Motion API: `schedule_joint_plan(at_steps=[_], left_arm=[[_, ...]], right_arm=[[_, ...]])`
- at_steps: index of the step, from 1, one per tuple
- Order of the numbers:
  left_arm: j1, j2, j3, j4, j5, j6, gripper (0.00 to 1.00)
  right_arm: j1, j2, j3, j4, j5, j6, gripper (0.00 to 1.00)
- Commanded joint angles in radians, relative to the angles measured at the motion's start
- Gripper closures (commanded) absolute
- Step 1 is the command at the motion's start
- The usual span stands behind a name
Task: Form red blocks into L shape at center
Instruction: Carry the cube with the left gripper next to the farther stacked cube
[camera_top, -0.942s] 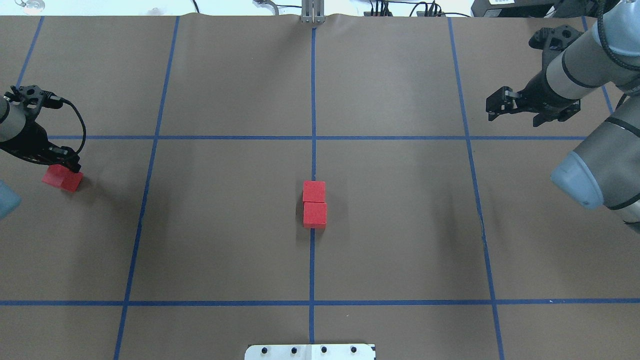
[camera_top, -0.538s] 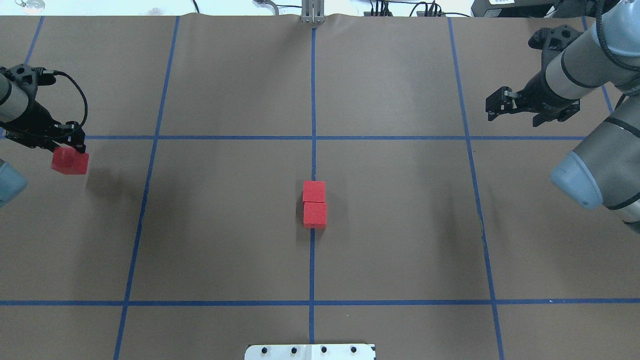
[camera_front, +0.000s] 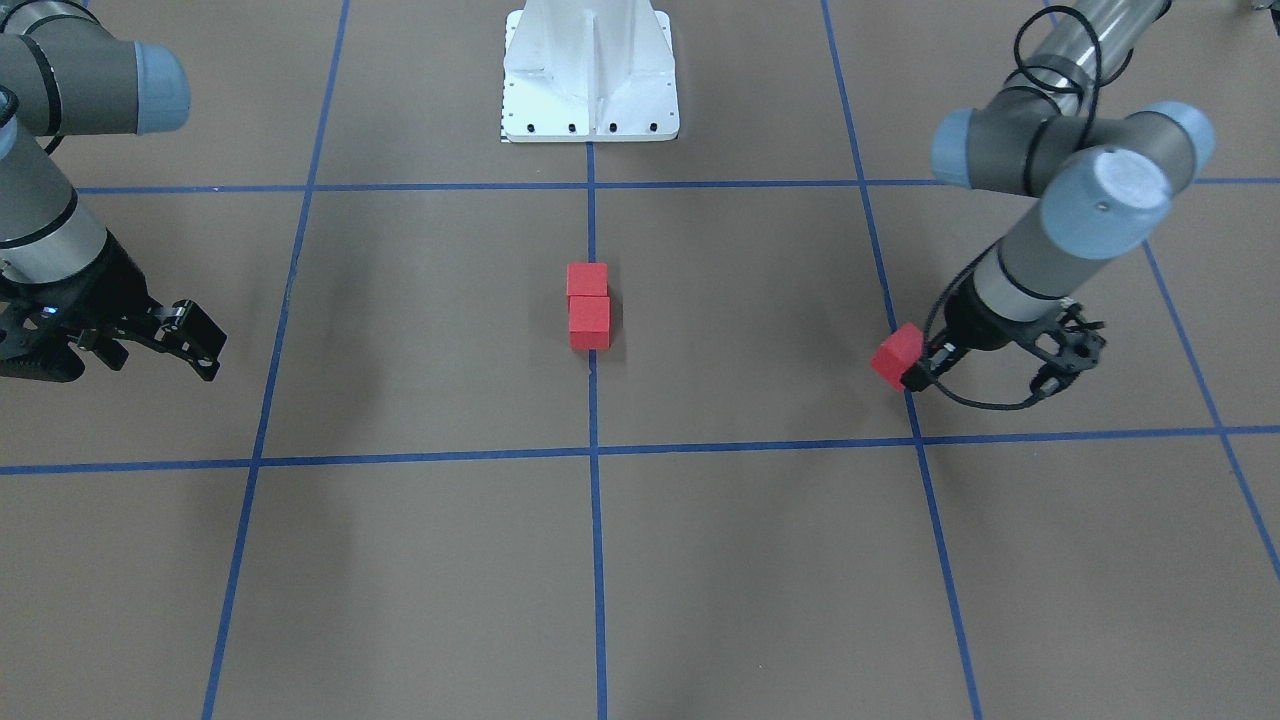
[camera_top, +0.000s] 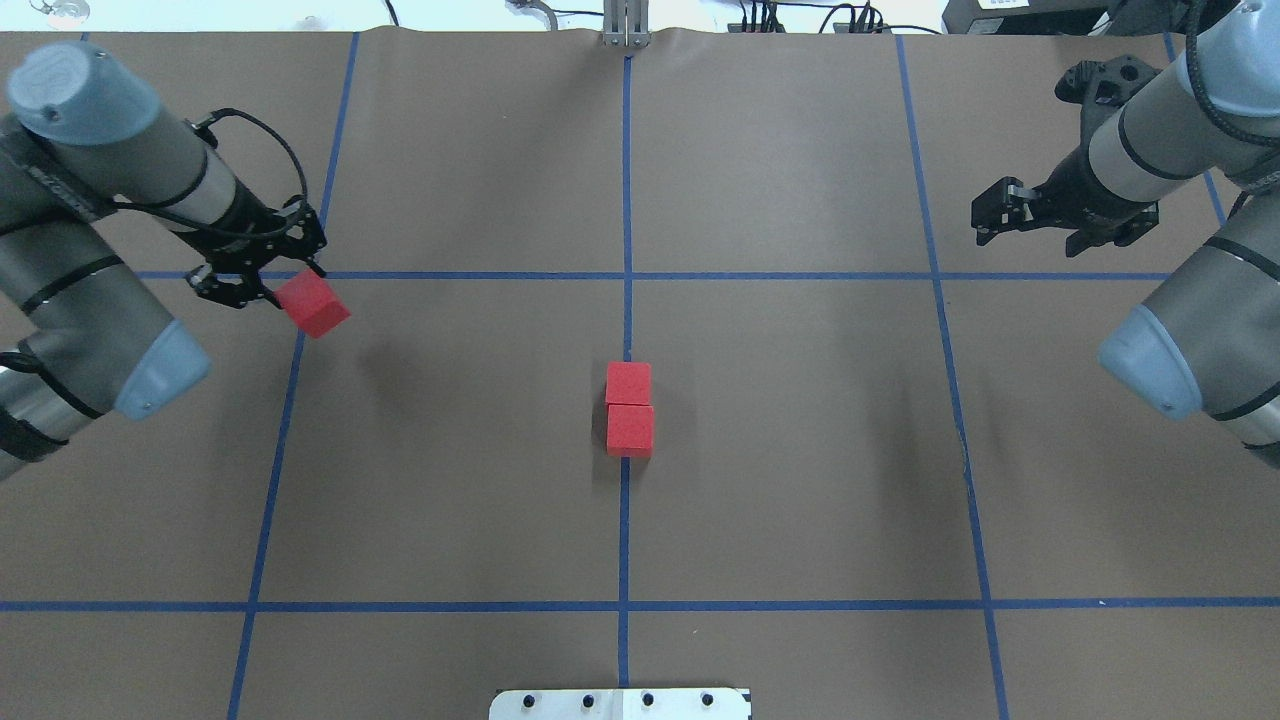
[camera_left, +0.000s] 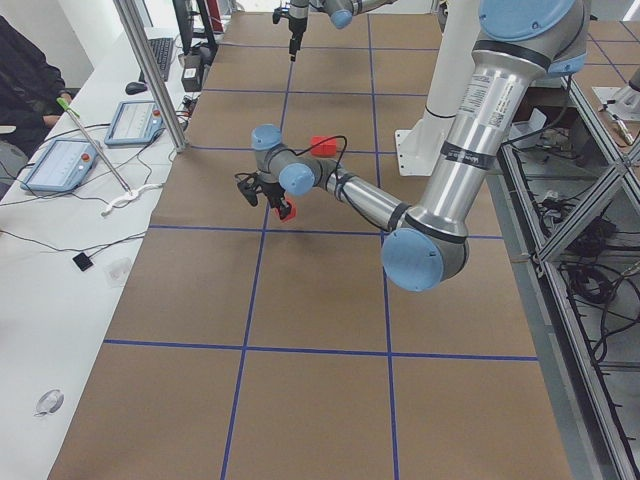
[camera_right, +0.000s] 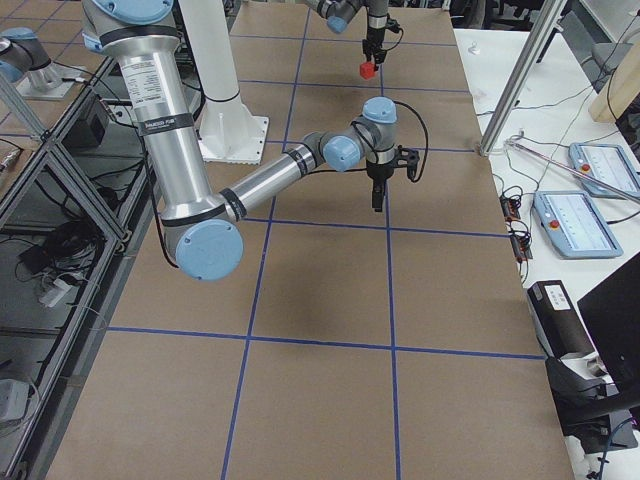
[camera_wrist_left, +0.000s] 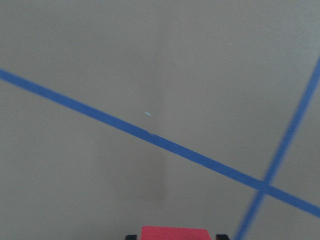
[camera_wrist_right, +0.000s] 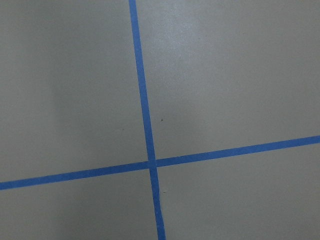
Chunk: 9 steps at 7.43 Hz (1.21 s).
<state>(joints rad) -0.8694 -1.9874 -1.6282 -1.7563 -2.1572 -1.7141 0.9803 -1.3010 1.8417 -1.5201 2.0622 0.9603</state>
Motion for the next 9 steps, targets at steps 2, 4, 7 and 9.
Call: schedule_joint_plan(at_steps=[2,4,7,9], left_arm=[[0.153,-0.169,0.004,0.087,0.030,-0.561,1.00],[0.199,-0.226,-0.016,0.087,0.028,-0.805,1.00],[0.271,-0.260,0.030,0.086,0.086,-0.947,1.00],[0.273,-0.264,0.034,0.087,0.088,-0.979,1.00]], right_arm=[[0.000,0.002,-0.012,0.000,-0.001,0.002,0.01],[0.000,0.000,-0.010,0.008,0.001,0.002,0.01],[0.000,0.002,-0.010,0.008,0.001,0.002,0.01],[0.000,0.002,-0.010,0.008,-0.001,0.002,0.01]])
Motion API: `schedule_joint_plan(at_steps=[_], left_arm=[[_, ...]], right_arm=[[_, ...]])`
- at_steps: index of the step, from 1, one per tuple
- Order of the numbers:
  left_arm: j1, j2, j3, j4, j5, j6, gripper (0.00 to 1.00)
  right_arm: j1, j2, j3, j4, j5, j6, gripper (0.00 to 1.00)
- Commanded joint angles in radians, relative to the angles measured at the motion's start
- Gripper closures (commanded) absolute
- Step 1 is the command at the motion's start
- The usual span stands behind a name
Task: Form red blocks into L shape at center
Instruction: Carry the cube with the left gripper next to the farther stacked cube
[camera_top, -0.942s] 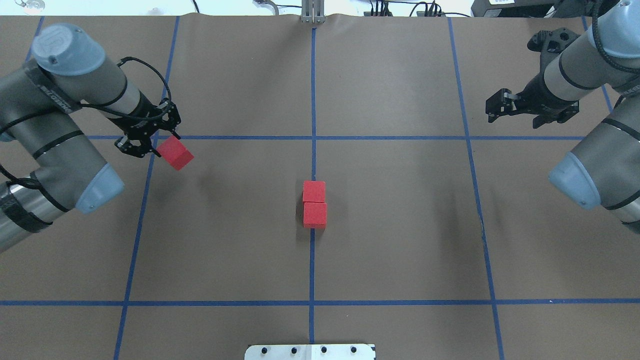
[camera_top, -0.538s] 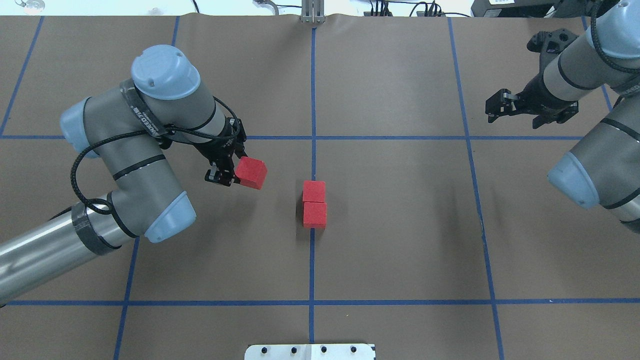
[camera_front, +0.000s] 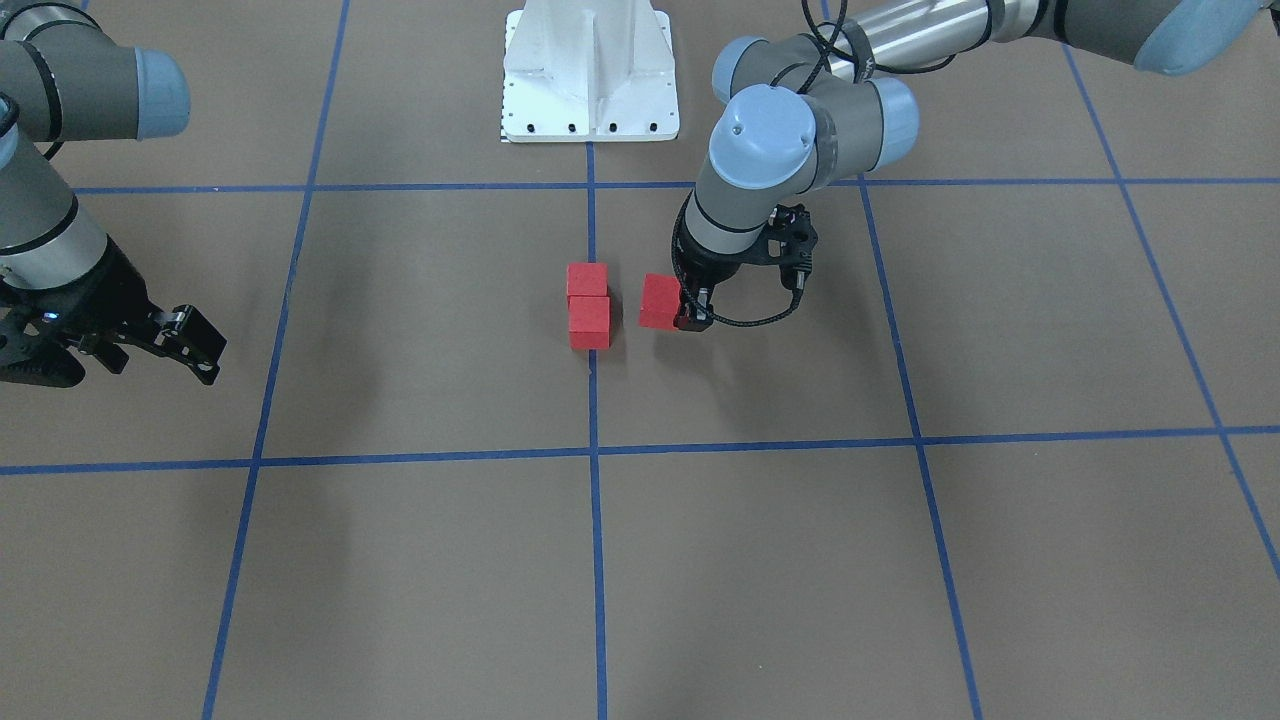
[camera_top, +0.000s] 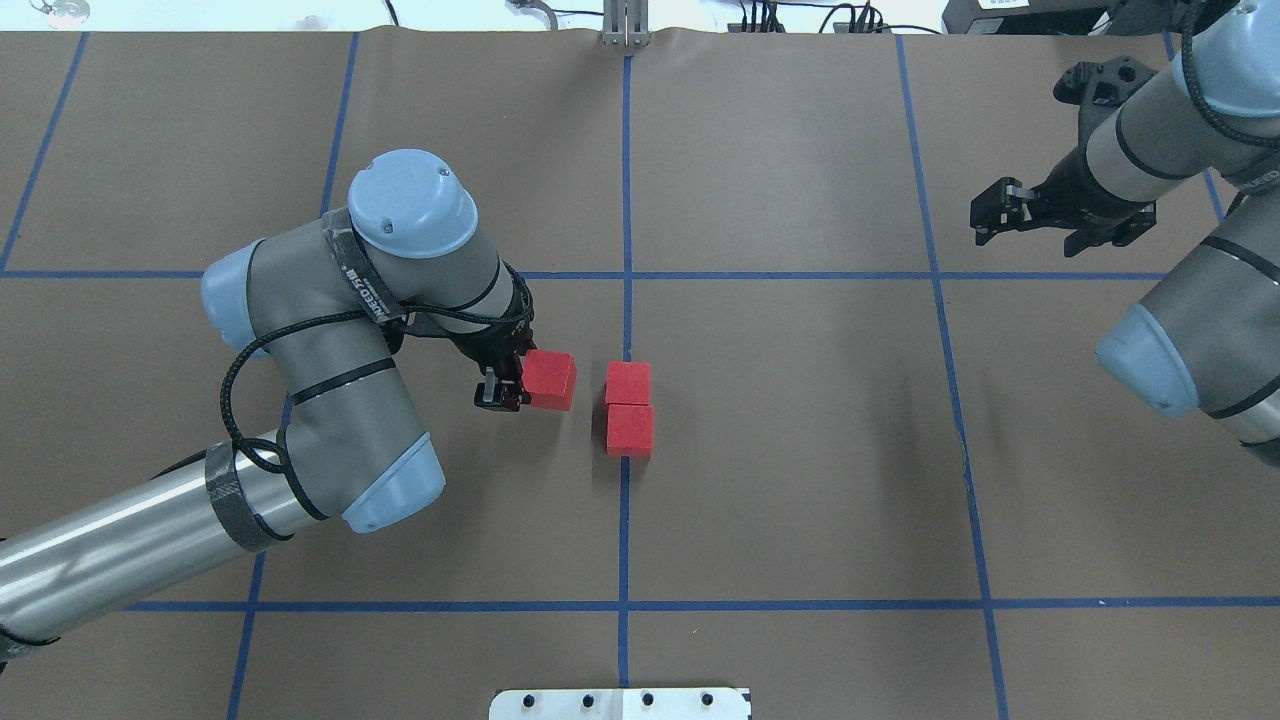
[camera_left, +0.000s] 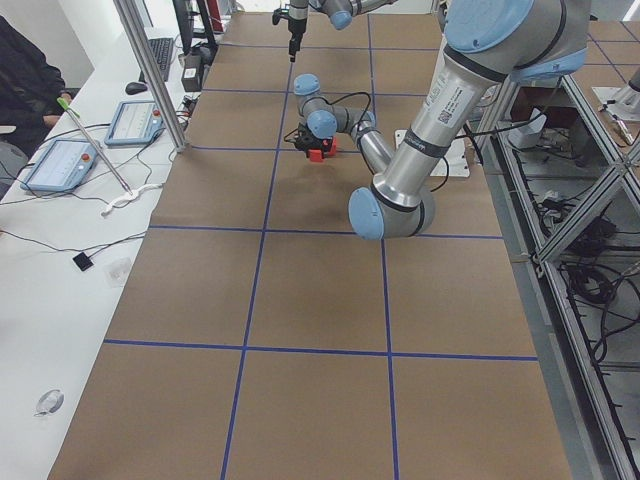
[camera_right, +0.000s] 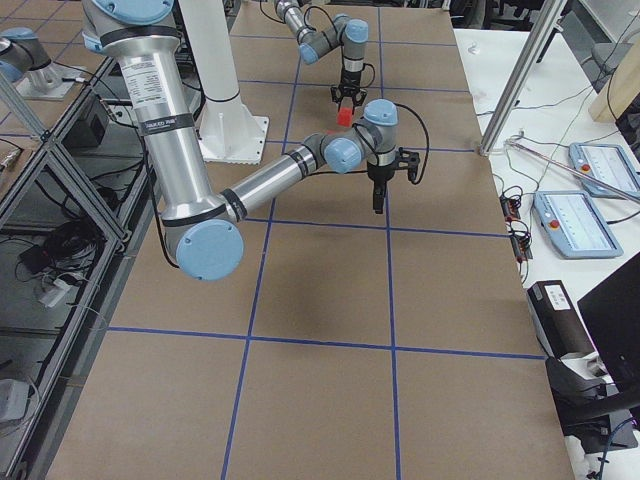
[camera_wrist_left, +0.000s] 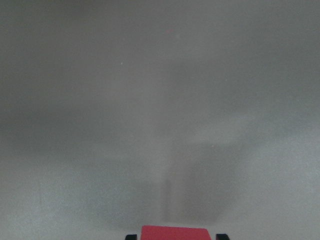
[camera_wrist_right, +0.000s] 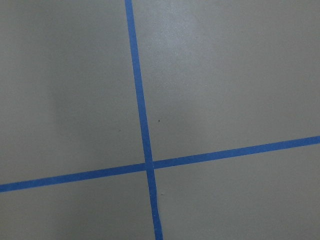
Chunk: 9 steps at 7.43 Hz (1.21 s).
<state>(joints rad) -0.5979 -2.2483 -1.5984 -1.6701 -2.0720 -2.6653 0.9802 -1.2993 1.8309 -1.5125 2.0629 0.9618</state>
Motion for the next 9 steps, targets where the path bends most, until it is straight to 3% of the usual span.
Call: schedule_joint_plan(at_steps=[1,5,9], left_arm=[[0.001,-0.005,0.023,-0.003,0.010,-0.050,1.00],[0.006,-0.082,0.096,-0.003,0.035,-0.125,1.00],[0.018,-0.083,0.103,-0.003,0.035,-0.148,1.00]], right_arm=[[0.000,-0.001,0.001,0.000,0.000,0.000,0.01],[0.000,-0.002,-0.005,0.000,0.000,0.000,0.01],[0.000,-0.003,-0.044,0.058,0.000,0.006,0.01]])
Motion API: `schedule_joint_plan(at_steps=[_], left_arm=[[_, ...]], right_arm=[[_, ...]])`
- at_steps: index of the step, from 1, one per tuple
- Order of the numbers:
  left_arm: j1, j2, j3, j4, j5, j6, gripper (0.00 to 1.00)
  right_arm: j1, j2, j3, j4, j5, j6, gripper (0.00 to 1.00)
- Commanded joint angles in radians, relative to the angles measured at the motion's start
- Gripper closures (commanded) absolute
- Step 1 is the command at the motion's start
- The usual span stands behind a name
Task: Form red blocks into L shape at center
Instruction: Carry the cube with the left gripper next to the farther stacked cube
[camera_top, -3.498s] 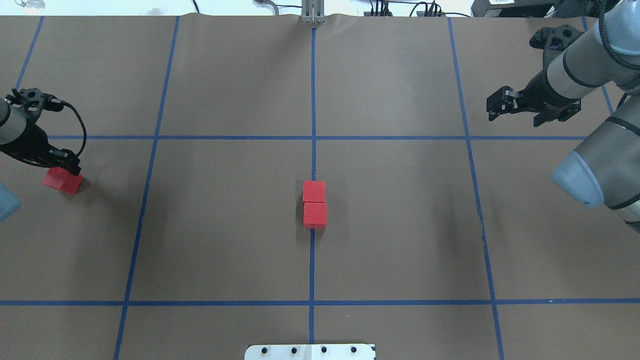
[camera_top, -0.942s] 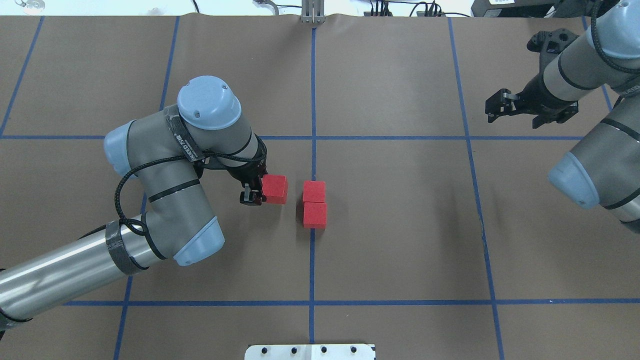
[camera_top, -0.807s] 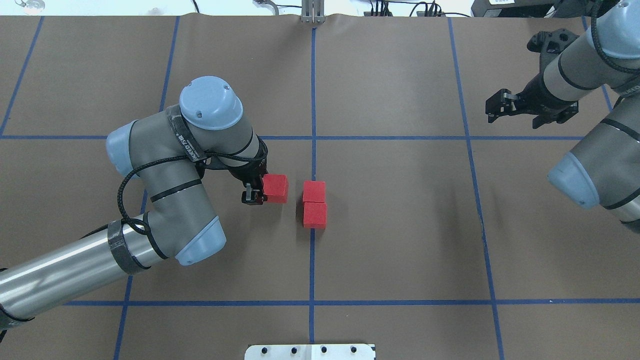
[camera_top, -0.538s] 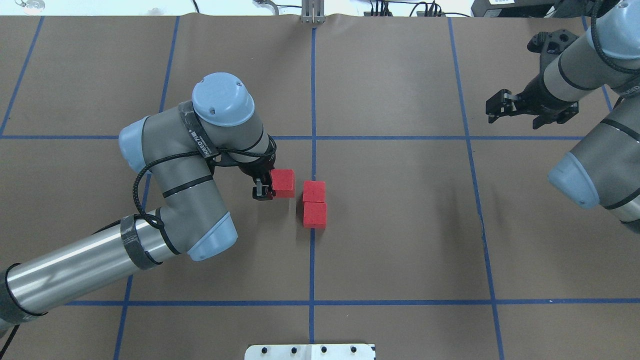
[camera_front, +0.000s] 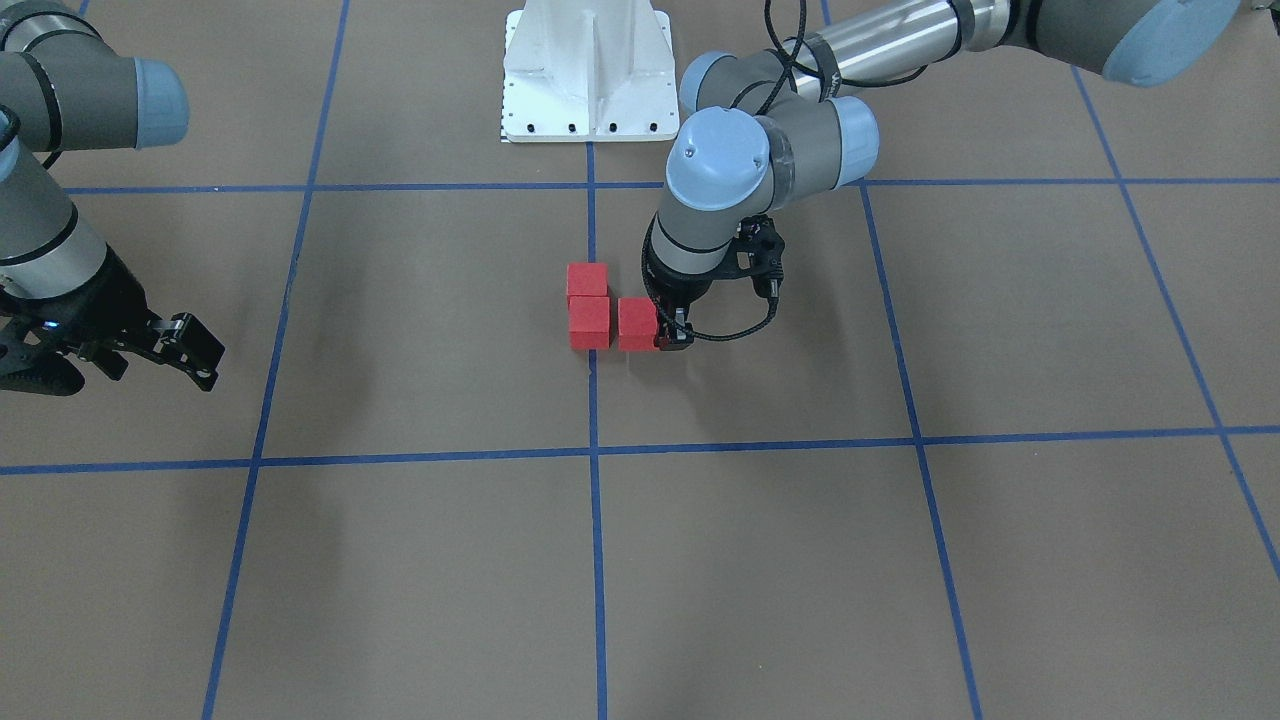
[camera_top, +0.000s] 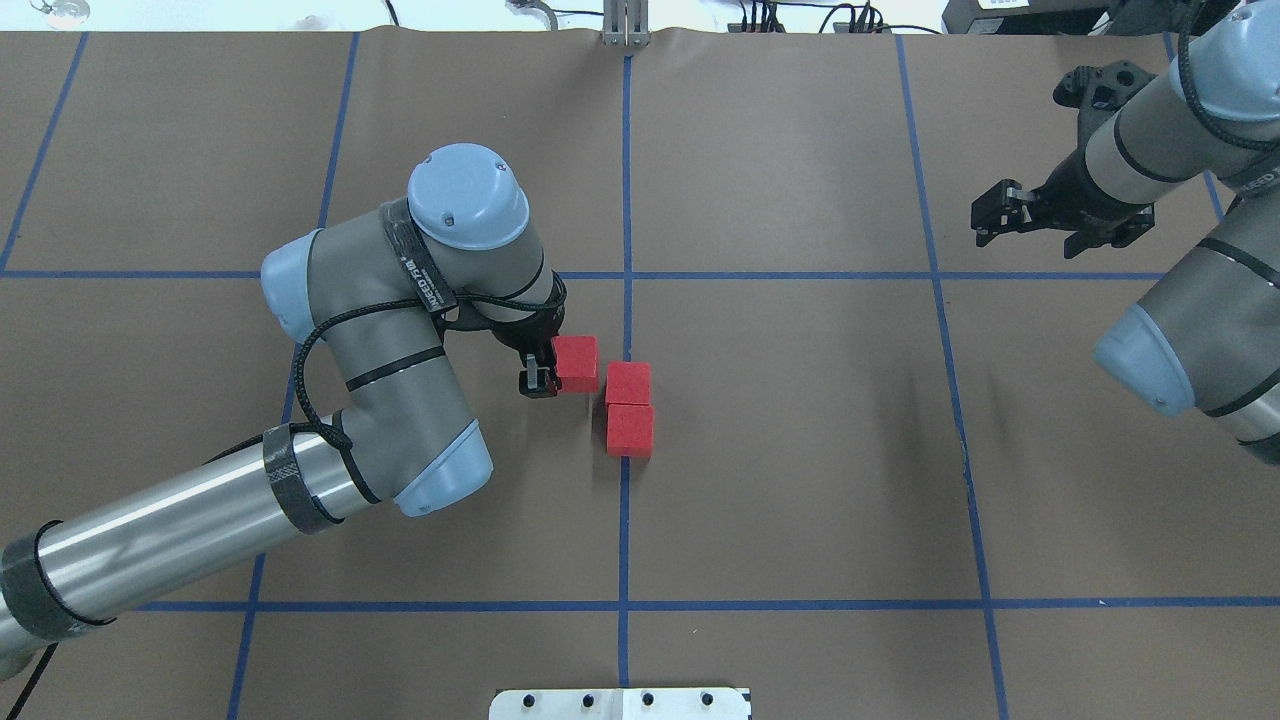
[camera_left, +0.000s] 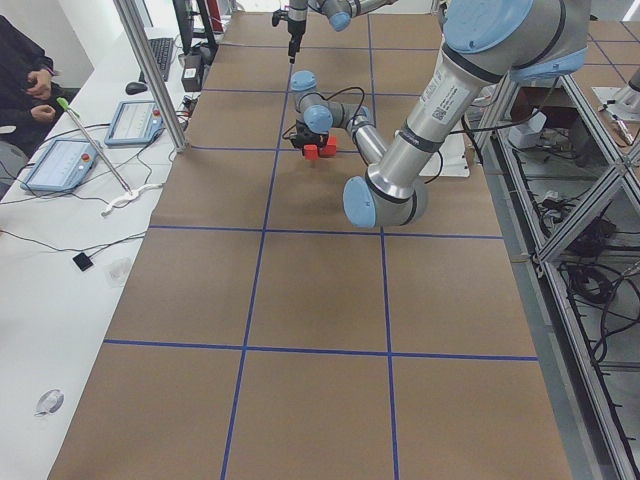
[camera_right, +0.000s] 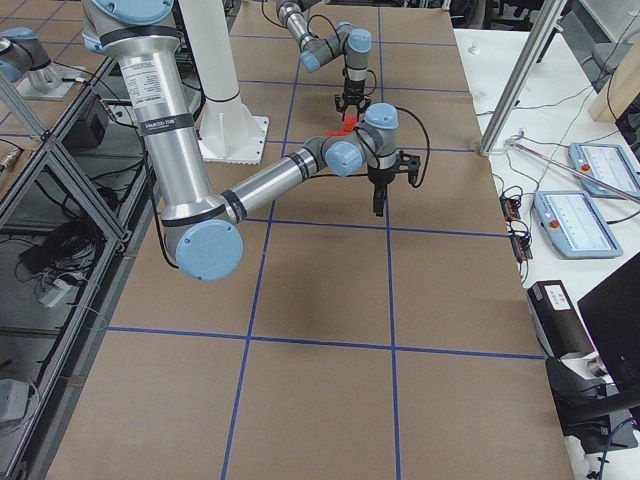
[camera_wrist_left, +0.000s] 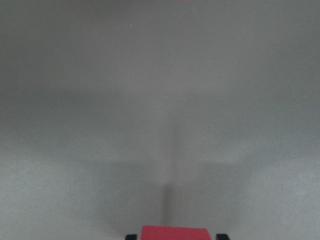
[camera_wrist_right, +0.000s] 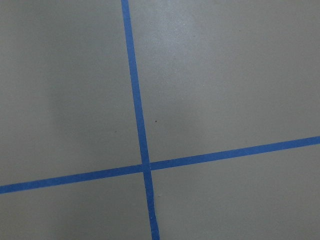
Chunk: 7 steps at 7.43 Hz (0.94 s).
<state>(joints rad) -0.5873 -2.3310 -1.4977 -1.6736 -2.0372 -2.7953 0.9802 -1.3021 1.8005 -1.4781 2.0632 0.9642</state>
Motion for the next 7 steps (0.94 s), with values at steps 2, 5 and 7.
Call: schedule_joint_plan(at_steps=[2,5,7], left_arm=[[0.018,-0.002,0.008,-0.002,0.011,-0.021,1.00],[0.020,-0.001,0.014,-0.003,0.014,-0.020,1.00],[0.024,-0.002,0.016,-0.003,0.014,-0.020,1.00]], right_arm=[[0.000,-0.003,-0.018,0.028,0.000,0.004,0.01],[0.000,-0.003,-0.018,0.028,0.000,0.004,0.01],[0.000,-0.003,-0.021,0.028,-0.002,0.004,0.01]])
